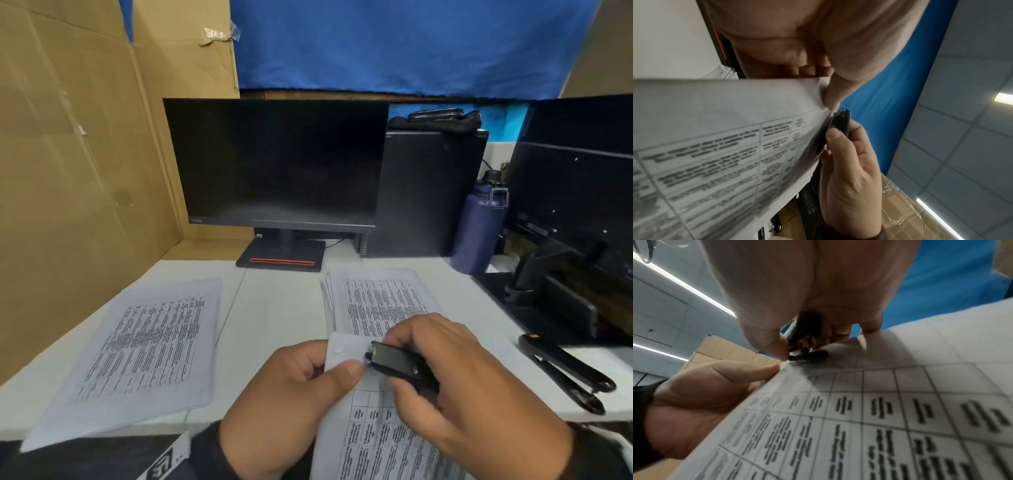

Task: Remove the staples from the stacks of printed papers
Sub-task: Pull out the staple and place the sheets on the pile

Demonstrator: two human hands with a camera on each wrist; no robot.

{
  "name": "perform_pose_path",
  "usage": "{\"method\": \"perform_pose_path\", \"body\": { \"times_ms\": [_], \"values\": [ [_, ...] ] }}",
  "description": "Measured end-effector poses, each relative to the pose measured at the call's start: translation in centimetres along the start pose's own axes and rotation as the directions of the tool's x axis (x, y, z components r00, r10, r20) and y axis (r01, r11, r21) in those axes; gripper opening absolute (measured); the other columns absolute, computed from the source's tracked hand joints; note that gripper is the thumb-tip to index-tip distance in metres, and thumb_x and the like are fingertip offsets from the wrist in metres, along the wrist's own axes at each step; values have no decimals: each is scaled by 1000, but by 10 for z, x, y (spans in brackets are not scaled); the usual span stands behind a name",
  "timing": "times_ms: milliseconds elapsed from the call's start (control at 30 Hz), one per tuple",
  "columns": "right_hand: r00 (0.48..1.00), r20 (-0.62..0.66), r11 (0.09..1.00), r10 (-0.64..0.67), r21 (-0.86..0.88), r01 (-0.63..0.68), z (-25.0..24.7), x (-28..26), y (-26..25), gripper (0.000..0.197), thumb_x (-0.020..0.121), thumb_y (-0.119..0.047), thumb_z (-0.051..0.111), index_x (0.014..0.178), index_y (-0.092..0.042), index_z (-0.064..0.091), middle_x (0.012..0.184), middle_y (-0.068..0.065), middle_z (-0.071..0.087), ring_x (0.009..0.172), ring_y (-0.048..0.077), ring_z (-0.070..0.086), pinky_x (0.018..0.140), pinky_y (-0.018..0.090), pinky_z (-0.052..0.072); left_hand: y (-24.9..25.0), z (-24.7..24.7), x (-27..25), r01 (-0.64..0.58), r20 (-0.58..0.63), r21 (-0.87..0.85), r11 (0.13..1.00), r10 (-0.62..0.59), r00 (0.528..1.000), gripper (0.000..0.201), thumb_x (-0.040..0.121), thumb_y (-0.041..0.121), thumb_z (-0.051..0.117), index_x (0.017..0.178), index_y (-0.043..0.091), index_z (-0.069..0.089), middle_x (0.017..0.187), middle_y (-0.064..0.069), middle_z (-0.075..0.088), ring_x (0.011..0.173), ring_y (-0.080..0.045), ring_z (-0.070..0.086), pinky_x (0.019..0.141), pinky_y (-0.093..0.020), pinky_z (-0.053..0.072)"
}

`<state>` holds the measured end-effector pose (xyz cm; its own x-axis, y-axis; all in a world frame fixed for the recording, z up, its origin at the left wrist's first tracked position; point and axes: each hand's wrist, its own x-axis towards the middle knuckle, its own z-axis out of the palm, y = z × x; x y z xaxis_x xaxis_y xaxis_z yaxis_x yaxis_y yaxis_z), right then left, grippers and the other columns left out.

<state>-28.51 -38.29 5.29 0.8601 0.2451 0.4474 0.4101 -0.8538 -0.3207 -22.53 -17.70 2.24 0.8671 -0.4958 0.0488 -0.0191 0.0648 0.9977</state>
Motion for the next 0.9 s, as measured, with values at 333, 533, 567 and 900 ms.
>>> {"method": "perform_pose_path", "body": {
  "times_ms": [333,533,567,900],
  "values": [
    [945,-324,944,35,-300,-138,39,-4,-25,30,89,-54,48,96,-25,53,81,-7,55,77,23,50,69,42,40,7,8,-5,-24,-118,-271,962,-8,993,21,86,14,64,95,8,81,96,-26,78,79,-30,76,74,-38,62],
    [904,-424,952,49,-255,-171,38,-4,-39,30,87,-49,47,100,-22,52,66,-7,53,69,12,23,60,32,40,14,13,-11,-152,-171,-155,976,125,977,18,92,30,70,99,18,82,98,-15,81,90,-28,78,81,-39,59],
    [900,-433,951,50,-255,-175,38,-4,-41,30,86,-48,48,101,-22,52,66,-6,54,69,10,19,60,31,38,14,14,-11,-176,-178,-114,978,155,972,18,92,32,71,100,20,82,98,-13,81,93,-30,77,86,-43,59],
    [908,-398,961,132,-172,-215,39,-8,-51,30,91,-49,43,105,-23,49,62,-6,54,55,19,52,54,27,35,13,21,-21,-281,-185,67,957,289,939,18,92,33,65,99,32,82,94,2,82,91,-14,78,81,-32,56]
  ]
}}
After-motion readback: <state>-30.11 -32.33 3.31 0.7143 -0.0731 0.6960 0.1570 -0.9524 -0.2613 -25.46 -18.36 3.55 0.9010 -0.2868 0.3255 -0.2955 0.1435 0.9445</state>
